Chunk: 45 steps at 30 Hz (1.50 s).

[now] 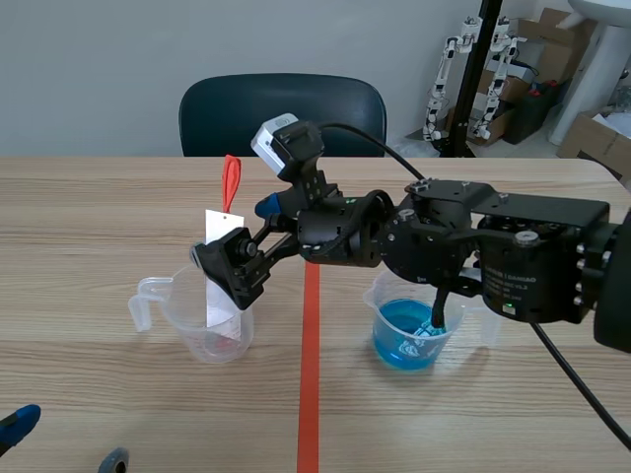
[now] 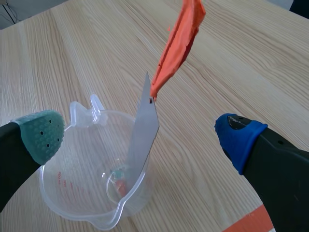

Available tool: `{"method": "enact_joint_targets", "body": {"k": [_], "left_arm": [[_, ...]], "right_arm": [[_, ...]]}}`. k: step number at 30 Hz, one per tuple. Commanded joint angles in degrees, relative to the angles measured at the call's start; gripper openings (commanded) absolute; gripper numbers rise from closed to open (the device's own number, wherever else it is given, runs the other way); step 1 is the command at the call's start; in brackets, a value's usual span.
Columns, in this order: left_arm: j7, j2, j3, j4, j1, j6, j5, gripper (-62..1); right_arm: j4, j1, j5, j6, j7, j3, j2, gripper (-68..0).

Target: Do the redox reaction experiment. lift the metal plate out of the left beaker

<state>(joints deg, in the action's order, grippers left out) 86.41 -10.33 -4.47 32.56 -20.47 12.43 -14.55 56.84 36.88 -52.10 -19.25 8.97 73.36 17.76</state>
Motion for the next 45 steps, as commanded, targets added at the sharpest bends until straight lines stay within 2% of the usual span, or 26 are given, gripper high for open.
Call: {"method": "enact_joint_targets", "body": {"k": [1, 9, 15, 20, 25, 34, 38, 45], "left_arm": [[2.62, -0.33, -0.37, 0.42, -0.31, 0.13, 0.35, -5.8], [2.62, -0.35, -0.37, 0.42, -0.28, 0.13, 0.35, -5.8], [2.62, -0.35, -0.37, 0.42, -0.28, 0.13, 0.35, -5.8], [2.62, -0.33, -0.37, 0.42, -0.28, 0.13, 0.35, -5.8], [2.62, -0.33, -0.37, 0.42, -0.28, 0.13, 0.35, -5.8], [2.62, -0.33, -0.37, 0.42, -0.28, 0.15, 0.35, -5.8], [2.62, -0.33, -0.37, 0.42, -0.28, 0.15, 0.35, -5.8], [2.62, -0.33, -0.37, 0.42, -0.28, 0.15, 0.35, -5.8]], "right_arm": [[0.83, 2.12, -0.70, -0.11, 1.07, -0.44, -0.63, 0.4], [0.83, 2.32, -0.68, -0.09, -0.13, -0.44, -2.64, 0.4], [0.79, 2.29, -1.14, 0.13, -2.32, -0.44, -3.52, -19.1], [0.79, 2.29, -2.43, 2.34, -3.93, -0.44, -3.48, -26.8], [0.79, 2.29, -2.40, 2.29, -4.85, -0.44, -3.48, -40.6], [0.79, 2.32, -1.97, 2.32, -4.61, -0.44, -3.08, -56.8], [0.79, 2.32, 0.63, 2.27, -3.45, -0.44, -2.86, -65.9], [0.79, 2.32, 1.81, 1.51, -3.37, -0.44, -2.84, -66.9]]}}
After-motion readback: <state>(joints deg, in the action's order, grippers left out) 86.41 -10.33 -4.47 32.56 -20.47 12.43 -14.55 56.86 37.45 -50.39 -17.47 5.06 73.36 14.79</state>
